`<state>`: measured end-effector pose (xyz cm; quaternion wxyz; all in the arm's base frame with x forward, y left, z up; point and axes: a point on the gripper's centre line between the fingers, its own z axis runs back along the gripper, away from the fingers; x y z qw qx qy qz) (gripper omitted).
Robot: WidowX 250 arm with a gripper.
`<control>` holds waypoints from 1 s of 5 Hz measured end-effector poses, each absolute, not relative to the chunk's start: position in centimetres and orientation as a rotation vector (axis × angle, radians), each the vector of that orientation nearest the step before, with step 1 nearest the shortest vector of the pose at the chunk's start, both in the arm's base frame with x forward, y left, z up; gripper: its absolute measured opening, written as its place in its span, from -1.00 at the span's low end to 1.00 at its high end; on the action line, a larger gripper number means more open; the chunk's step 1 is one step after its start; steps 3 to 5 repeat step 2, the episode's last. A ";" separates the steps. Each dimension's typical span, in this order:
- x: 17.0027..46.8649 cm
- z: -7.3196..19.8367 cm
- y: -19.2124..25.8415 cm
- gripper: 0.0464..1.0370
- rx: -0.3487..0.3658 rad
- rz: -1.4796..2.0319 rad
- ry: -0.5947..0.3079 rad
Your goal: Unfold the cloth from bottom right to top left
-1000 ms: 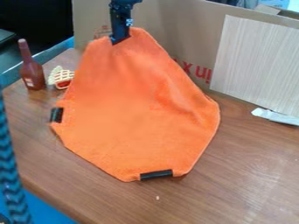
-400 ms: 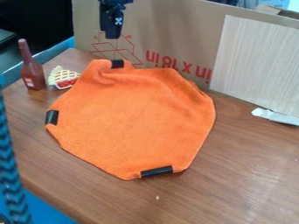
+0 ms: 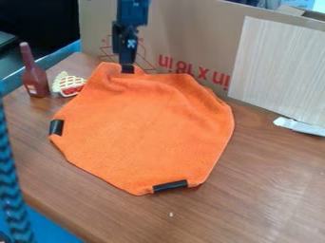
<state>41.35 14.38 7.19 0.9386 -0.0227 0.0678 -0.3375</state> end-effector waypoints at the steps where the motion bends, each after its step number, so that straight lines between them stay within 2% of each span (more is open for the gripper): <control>1: 38.9 7.5 11.9 0.93 -0.018 -0.742 0.125; 2: 36.8 6.6 8.1 0.93 0.017 -0.828 0.113; 5: 36.8 6.6 8.1 0.93 0.017 -0.828 0.113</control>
